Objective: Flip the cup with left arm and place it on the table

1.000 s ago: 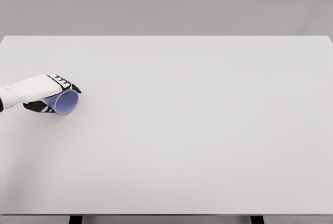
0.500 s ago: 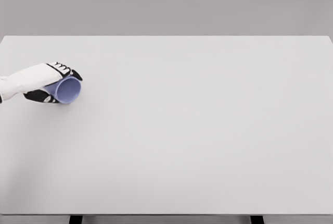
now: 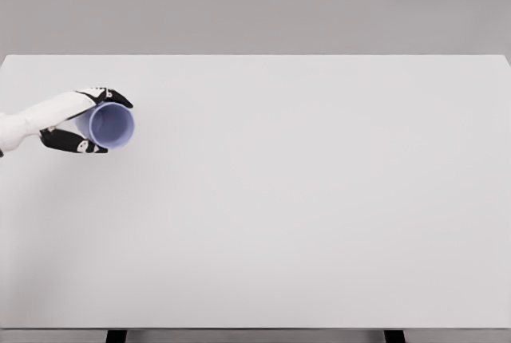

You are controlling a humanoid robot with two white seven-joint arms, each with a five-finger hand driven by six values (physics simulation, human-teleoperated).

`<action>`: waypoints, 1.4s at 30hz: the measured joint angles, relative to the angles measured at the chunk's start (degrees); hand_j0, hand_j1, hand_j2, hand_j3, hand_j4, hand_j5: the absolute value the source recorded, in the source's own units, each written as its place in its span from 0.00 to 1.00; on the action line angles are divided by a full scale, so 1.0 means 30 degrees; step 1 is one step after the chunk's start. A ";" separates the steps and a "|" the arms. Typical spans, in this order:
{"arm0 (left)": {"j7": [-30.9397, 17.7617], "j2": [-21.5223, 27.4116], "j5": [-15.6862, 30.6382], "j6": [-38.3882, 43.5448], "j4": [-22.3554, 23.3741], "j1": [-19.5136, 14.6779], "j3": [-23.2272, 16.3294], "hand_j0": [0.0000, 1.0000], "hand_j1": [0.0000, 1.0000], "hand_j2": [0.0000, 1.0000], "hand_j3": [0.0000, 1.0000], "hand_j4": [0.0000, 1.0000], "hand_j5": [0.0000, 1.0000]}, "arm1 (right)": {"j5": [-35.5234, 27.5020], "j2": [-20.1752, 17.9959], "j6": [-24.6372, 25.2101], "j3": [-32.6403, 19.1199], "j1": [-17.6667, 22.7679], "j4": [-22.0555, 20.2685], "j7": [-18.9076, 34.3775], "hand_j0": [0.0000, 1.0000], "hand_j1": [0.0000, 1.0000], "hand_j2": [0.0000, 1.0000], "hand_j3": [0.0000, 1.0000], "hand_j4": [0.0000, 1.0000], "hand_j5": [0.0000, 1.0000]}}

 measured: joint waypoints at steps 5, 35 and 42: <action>-0.2281 0.0242 0.2858 -0.0012 -0.0407 0.0029 -0.0192 0.42 0.42 0.42 0.42 0.42 0.42 | 0.0000 0.0000 0.0000 0.0000 0.0000 -0.0003 0.0000 1.00 1.00 1.00 1.00 1.00 1.00; -0.5296 0.0687 1.1799 0.3906 -0.1742 -0.0117 -0.1943 0.56 0.56 0.56 0.56 0.56 0.56 | 0.0000 0.0000 0.0000 0.0000 0.0000 -0.0002 0.0000 1.00 1.00 1.00 1.00 1.00 1.00; -0.5291 0.0566 1.4331 0.6720 -0.1827 -0.0088 -0.1966 0.58 0.58 0.58 0.58 0.58 0.58 | 0.0000 0.0000 0.0000 0.0000 0.0000 0.0000 0.0000 1.00 1.00 1.00 1.00 1.00 1.00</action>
